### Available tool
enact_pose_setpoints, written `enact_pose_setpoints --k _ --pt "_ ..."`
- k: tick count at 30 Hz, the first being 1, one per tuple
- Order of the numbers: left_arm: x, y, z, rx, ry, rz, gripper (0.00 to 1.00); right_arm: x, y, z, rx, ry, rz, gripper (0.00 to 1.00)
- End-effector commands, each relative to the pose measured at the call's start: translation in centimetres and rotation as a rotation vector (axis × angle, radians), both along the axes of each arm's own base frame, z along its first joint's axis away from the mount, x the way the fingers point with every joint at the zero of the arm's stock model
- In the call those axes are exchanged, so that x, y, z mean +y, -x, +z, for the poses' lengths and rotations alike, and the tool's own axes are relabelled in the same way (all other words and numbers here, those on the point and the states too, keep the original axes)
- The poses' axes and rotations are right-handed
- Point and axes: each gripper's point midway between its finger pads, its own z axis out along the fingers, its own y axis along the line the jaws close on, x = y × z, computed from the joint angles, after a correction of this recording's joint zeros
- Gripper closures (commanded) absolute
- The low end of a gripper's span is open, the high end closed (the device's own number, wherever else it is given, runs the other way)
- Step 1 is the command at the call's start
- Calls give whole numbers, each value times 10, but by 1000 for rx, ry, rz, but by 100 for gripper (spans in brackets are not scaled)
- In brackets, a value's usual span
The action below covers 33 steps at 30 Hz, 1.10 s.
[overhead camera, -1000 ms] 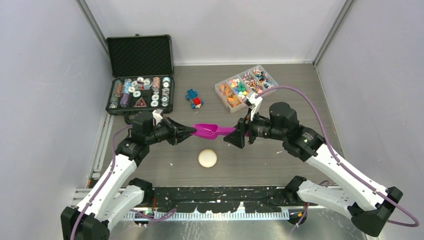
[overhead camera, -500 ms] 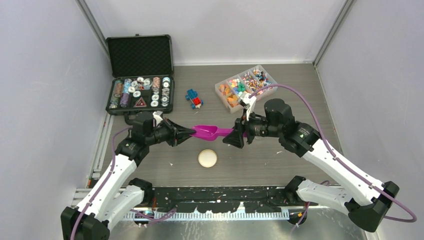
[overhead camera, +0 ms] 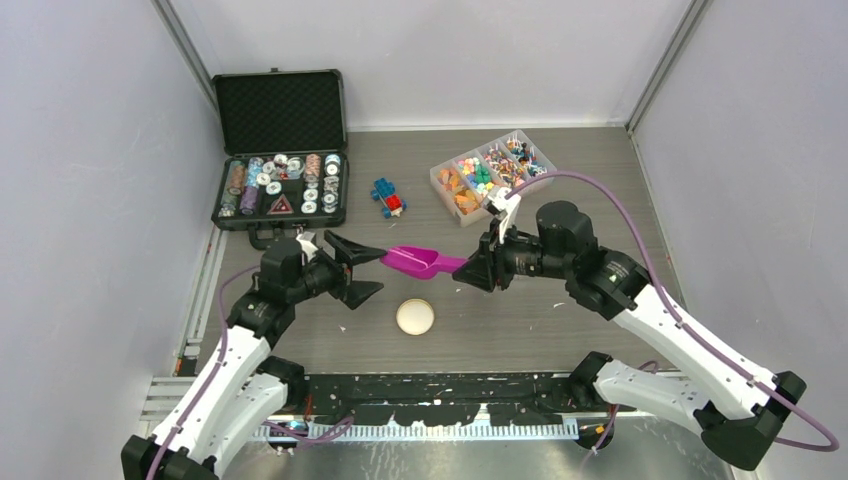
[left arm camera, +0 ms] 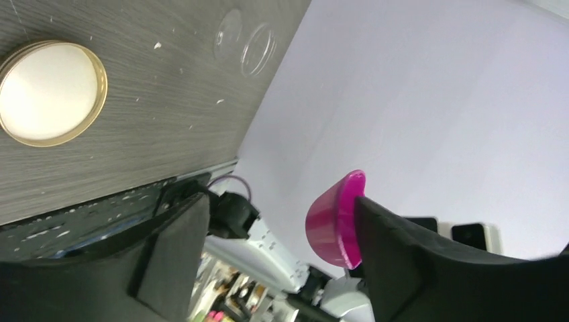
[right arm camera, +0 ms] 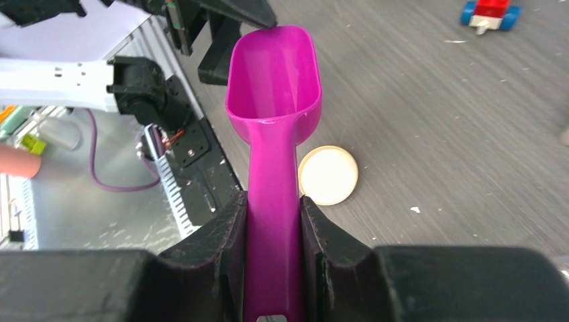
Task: Pack the candies
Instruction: Pick up the spatula from the center of the board, then scoop the fake candies from the storage box.
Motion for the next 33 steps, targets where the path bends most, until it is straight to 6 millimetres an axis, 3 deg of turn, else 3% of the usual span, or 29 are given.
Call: enact_pose_setpoints --k 1,3,9,13,17,22,27,33 --pt "12 -12 13 -130 -68 59 9 -12 -20 30 -95 -50 -141 100" --pt "16 -11 14 -182 -149 39 1 -20 -30 30 -109 -15 -212 100" --pt "30 -11 23 -429 -464 -110 0 -60 -69 31 -176 151 -427 100" --pt "52 -9 12 -519 -736 -239 0 -94 -101 29 -185 280 -580 99" --pt "68 -13 -6 -549 -895 -326 0 -130 -131 17 -152 439 -689 100" --pt "69 -11 -40 -523 -937 -437 0 -170 -160 10 -77 584 -773 99" --pt "64 -7 -38 -535 -925 -471 0 -198 -186 2 -52 691 -802 99" --pt "62 3 -54 -493 -957 -539 0 -222 -218 -16 19 838 -783 99"
